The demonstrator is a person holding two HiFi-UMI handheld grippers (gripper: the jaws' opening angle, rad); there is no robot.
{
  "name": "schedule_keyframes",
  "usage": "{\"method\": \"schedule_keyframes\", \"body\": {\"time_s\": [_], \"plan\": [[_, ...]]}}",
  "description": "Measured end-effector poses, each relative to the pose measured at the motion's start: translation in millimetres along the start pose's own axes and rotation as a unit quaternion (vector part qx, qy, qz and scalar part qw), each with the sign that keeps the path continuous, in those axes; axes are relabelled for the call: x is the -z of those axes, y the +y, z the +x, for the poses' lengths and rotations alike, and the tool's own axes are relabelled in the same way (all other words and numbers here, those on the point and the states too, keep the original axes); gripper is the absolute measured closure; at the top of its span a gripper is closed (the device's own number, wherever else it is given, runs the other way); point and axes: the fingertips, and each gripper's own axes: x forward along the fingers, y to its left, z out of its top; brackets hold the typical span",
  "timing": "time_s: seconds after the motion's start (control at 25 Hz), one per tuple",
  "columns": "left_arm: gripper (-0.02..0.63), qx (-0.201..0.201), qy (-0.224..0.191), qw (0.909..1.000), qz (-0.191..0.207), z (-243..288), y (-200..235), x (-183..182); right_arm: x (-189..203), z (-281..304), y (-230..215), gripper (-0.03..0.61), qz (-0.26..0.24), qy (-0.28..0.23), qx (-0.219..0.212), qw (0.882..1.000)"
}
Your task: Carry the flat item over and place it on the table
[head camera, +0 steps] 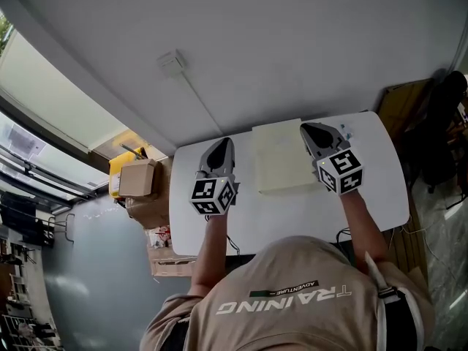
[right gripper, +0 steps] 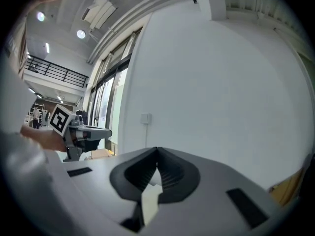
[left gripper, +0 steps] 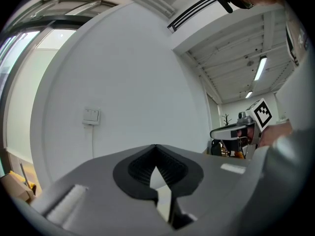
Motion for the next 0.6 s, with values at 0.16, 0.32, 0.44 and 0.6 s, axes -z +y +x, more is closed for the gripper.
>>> {"method": "schedule_keyframes", "body": {"time_s": [0.16,0.32,0.44,0.6], "plan": [[0.607,0.002,0.005,1.0000,-0.004,0.7,1.5,4.3,0.1,-0.2,4.0,0.572,-0.004,0.004,-0.004,1.000],[0.607,0.008,0.006,0.9998,-0.018,2.7,2.5,8.0,0.3,0.9,6.3,0.572,-0.009,0.006,-0.003,1.000],[0.607,0.009,0.012,0.9998,-0.016,2.1,0.9,12.7,-1.4,-3.6,9.2,0.572,-0.015,0.004,0.000,1.000],[0.607,0.011,0.016,0.9997,-0.011,2.1,-2.8,14.8,-2.4,-5.9,8.1,0.572,-0.023,0.004,0.000,1.000]]}}
